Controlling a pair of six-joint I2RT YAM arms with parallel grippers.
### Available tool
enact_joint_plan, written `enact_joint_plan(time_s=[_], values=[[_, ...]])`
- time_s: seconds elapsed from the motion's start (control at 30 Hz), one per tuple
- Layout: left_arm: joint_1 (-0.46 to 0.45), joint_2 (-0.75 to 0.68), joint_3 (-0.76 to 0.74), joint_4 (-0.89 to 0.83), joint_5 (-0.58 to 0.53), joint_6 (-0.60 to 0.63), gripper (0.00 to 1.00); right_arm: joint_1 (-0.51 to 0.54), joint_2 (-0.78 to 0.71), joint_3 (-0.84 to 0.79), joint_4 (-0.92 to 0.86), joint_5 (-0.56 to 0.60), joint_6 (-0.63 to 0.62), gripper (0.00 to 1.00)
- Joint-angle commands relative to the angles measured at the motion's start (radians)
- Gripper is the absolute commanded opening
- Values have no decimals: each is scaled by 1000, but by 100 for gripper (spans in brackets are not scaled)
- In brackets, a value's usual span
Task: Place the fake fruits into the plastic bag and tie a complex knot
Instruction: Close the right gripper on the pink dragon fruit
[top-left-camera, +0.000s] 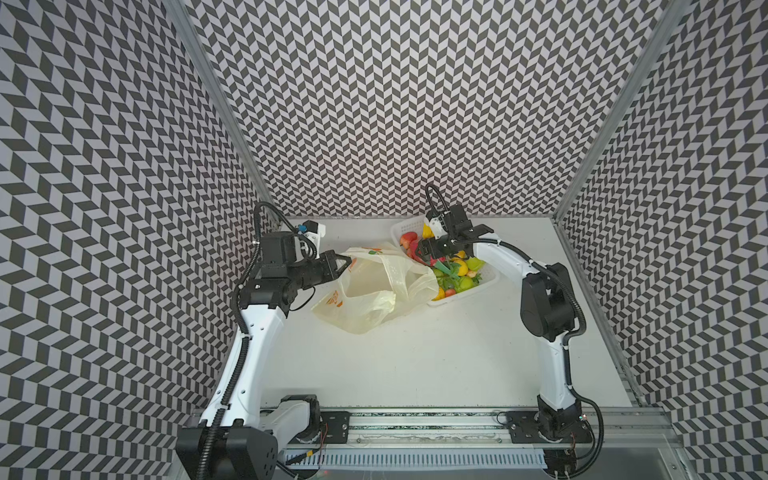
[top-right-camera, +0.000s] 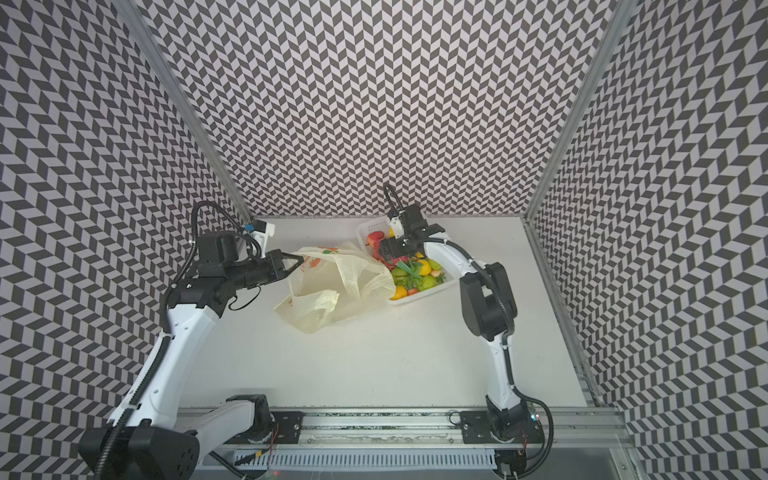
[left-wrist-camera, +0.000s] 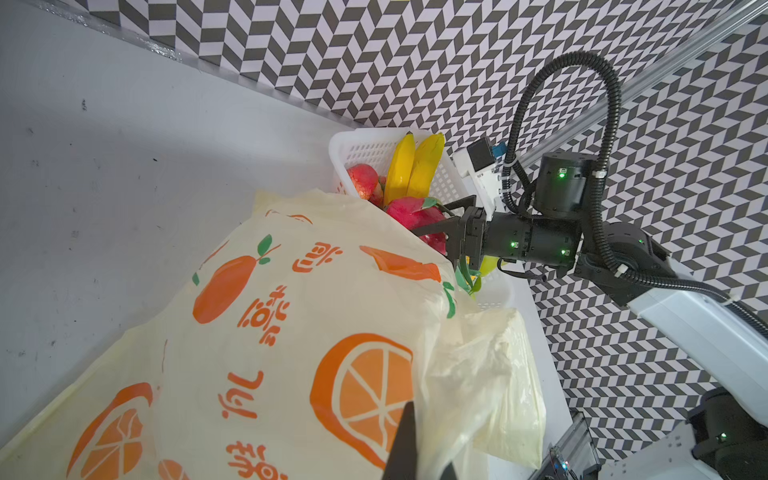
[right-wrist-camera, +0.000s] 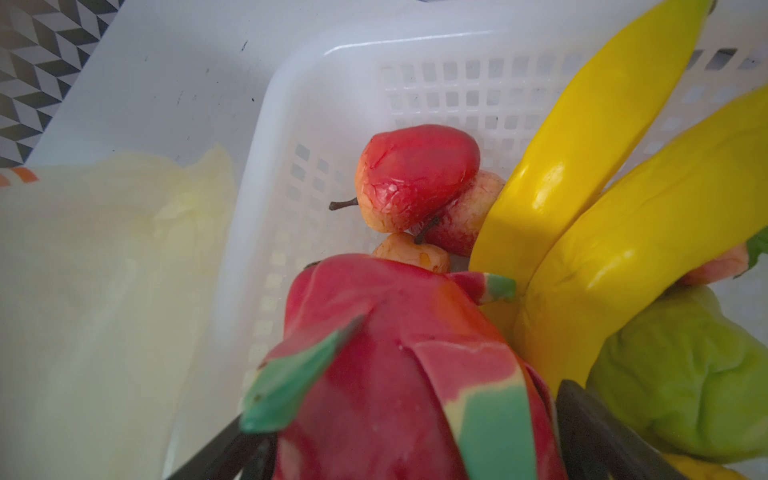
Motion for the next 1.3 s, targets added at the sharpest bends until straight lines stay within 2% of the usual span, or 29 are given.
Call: enact_joint_plan(time_s=[0.0, 0.07, 0.23, 0.47, 0.5, 0.63, 0.8, 1.0, 1.27], values=[[-1, -22, 9, -24, -13, 5, 0, 11, 13, 11, -66, 18, -21, 79], [-3, -24, 7, -27, -20, 4, 0, 9, -14, 8, -59, 27, -18, 76], [-18, -20, 21, -50, -63, 17, 0, -19, -103, -9, -8, -15, 6, 58], [-24, -20, 27, -64, -116, 30, 0, -74, -214, -111, 158, -139, 83, 54], [-25, -19, 29, -67, -118, 32, 0, -76, -224, -130, 178, -144, 83, 56], [-25, -20, 33, -70, -123, 39, 0, -71, -227, -138, 119, -95, 45, 78], [-24, -19, 46, -83, -141, 54, 0, -55, -213, -145, 27, -44, 4, 92], [-15, -11, 79, -142, -220, 96, 0, -26, -169, -131, -60, -13, -38, 97], [10, -8, 133, -200, -224, 118, 0, 1, -85, -82, -71, 9, -44, 100]])
